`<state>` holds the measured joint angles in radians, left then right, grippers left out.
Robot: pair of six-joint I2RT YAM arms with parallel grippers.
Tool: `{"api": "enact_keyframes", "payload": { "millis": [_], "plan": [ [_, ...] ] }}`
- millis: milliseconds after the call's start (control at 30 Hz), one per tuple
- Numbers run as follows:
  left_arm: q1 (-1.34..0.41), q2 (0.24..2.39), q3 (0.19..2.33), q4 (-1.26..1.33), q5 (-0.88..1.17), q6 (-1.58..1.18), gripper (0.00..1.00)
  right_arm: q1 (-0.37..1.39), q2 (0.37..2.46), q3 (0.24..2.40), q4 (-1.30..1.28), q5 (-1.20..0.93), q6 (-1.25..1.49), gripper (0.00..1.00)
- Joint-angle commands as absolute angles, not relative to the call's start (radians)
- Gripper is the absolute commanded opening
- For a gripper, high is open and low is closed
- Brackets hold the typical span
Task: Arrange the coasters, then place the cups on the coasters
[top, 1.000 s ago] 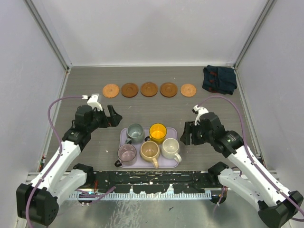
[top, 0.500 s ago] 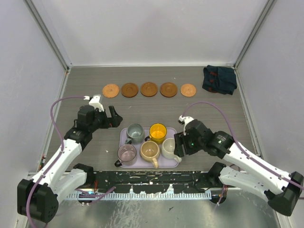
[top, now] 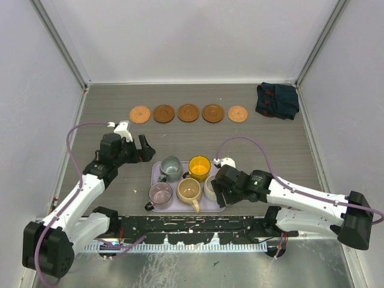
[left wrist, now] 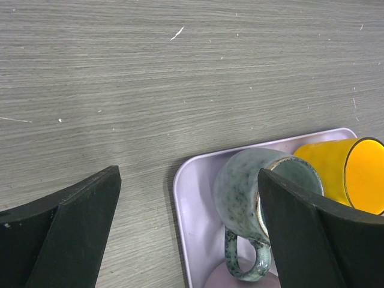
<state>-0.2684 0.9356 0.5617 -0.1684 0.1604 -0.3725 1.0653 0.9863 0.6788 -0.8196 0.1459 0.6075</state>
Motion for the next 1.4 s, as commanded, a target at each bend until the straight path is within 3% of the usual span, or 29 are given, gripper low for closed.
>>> {"api": "enact_keyframes", "payload": {
  "millis": [0, 1367],
  "plan": [
    [-0.272, 0.940, 0.557, -0.108, 0.153, -0.352, 0.98, 1.071, 0.990, 0.667, -0.779, 0.208, 0.651, 0.69],
    [-0.273, 0.925, 0.517, -0.072, 0.156, -0.370, 0.98, 1.074, 1.002, 0.555, -0.648, 0.157, 0.686, 0.47]
  ]
}}
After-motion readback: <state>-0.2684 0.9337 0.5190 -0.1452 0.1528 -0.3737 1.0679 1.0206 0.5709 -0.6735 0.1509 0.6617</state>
